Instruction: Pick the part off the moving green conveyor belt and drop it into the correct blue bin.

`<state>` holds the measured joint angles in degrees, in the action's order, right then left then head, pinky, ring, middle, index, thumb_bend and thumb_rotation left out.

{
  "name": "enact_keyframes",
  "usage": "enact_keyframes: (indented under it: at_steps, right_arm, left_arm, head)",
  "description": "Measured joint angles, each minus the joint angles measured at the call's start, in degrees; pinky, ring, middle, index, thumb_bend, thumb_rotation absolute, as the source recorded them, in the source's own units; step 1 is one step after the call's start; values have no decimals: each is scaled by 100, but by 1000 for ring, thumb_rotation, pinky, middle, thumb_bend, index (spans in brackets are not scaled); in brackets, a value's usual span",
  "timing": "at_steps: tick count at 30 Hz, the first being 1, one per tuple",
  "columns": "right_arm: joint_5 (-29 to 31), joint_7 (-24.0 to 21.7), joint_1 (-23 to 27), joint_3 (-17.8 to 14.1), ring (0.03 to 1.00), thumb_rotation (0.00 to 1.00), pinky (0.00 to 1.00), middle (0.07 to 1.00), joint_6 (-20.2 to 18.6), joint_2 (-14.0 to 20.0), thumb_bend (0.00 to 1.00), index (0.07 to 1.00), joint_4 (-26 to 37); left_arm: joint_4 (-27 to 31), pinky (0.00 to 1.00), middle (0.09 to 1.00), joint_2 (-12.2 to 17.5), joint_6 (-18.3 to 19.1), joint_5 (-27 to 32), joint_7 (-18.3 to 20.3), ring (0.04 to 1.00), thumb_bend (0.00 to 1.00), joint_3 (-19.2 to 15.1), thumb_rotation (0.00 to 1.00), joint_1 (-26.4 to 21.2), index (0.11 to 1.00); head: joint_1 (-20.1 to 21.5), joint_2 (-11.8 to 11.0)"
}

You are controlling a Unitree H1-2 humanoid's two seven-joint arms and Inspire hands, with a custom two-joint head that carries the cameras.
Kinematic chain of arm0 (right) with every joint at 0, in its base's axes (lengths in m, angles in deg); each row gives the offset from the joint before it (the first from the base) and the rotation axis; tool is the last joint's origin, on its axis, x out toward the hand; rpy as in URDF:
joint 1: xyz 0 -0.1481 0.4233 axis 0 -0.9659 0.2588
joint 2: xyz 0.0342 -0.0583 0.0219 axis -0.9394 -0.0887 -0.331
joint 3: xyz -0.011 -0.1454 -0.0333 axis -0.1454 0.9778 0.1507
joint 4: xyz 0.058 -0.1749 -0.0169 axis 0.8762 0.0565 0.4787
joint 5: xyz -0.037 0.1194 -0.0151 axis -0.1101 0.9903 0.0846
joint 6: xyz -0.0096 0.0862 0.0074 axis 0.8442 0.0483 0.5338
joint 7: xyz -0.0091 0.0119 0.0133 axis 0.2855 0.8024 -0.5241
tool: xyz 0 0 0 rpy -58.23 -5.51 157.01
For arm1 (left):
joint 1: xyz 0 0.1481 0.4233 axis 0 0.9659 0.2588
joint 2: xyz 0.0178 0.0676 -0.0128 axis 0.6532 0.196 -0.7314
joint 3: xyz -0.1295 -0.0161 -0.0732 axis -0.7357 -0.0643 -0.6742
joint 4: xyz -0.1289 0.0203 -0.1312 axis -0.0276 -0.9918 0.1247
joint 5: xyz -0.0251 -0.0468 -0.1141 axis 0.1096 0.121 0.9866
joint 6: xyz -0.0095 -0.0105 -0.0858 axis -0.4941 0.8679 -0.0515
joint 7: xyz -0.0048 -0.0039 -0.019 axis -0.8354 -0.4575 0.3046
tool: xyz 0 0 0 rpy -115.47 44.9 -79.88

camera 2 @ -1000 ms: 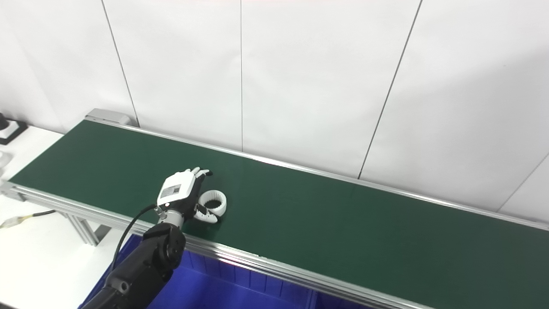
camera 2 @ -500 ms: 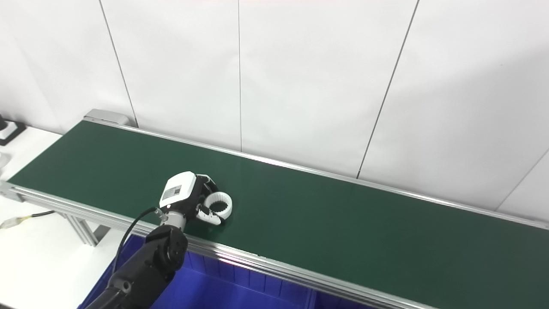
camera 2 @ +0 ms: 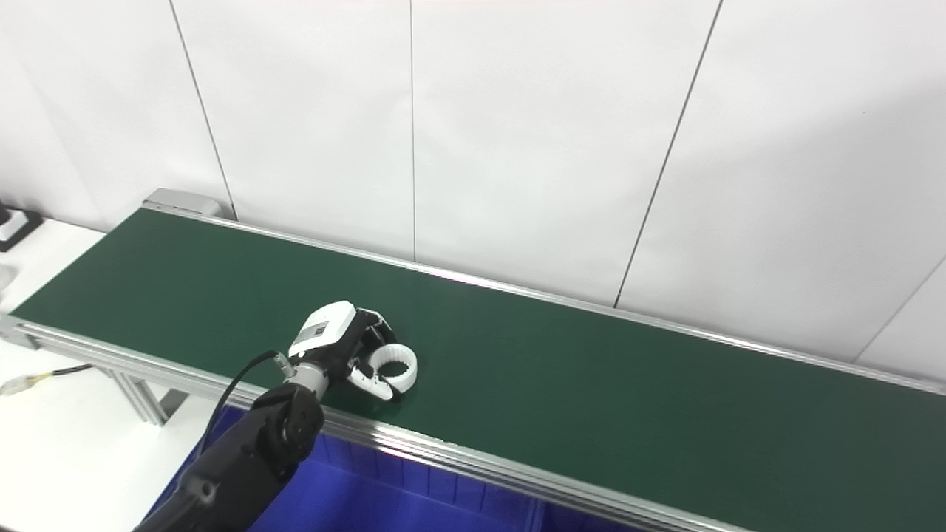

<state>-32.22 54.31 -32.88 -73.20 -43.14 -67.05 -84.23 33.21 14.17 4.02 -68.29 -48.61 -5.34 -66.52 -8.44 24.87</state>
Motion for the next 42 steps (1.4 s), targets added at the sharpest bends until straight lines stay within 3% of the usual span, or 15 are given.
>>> enact_keyframes:
  at_steps: [6, 9, 12, 15, 18, 22, 23, 25, 28, 30, 42]
  right_arm:
    - [-7, -7, -49, -3, 608, 122, 546, 631, -2, -11, 794, 771, 185]
    - [-7, -8, -48, 1, 602, 119, 540, 628, -2, -21, 795, 767, 216]
    - [-12, -8, -97, 4, 598, 117, 539, 626, -2, -32, 795, 766, 339]
    - [-50, -10, -129, 5, 597, 108, 544, 625, -5, -66, 795, 765, 405]
    - [-111, -35, -224, 8, 614, 138, 563, 634, -17, -103, 784, 770, 613]
    - [-158, -102, -253, 9, 627, 160, 582, 641, -35, -121, 774, 777, 744]
    - [-161, -126, -253, 9, 630, 167, 587, 642, -45, -129, 771, 778, 749]
    - [-176, -177, -252, 10, 633, 193, 586, 643, -53, -157, 760, 782, 766]
    - [-199, -191, -270, 5, 630, 218, 581, 640, -57, -190, 752, 784, 781]
    - [-197, -249, -262, 4, 625, 232, 577, 637, -73, -197, 751, 784, 793]
    - [-220, -417, -200, -60, 629, 256, 580, 637, -132, -243, 752, 783, 921]
  left_arm:
    - [1296, 779, 475, -74, -195, 122, -231, 589, 516, -349, 0, 779, 506]
    - [1657, 773, 483, -128, -672, 219, -423, 592, 518, -428, 0, 1122, 499]
    - [1677, 776, 482, -238, -942, 268, -503, 595, 518, -441, 0, 1393, 499]
    - [1675, 763, 479, -291, -1253, 374, -485, 598, 519, -400, 0, 1654, 501]
    - [1673, 745, 481, -272, -1292, 424, -372, 604, 520, -404, 0, 1862, 498]
    - [1583, 731, 480, -254, -1338, 504, -248, 595, 520, -408, 0, 2038, 499]
    - [1494, 729, 478, -233, -1454, 510, -235, 593, 520, -407, 0, 2050, 500]
    - [1347, 726, 475, -105, -1543, 558, -92, 589, 520, -394, 0, 2095, 501]
    - [1285, 717, 476, 73, -1557, 588, -10, 588, 520, -429, 0, 2154, 500]
    - [1284, 724, 484, 146, -1553, 582, 103, 594, 520, -420, 0, 2157, 494]
    - [1093, 725, 488, 551, -1013, 468, 1158, 592, 519, -255, 0, 2150, 496]
  head:
    - [105, 158]
    - [298, 290]
    - [299, 290]
    - [649, 570]
    - [895, 799]
    - [949, 861]
    - [1080, 1044]
    - [1151, 1194]
    - [1151, 1195]
    - [1213, 1441]
    - [1230, 1582]
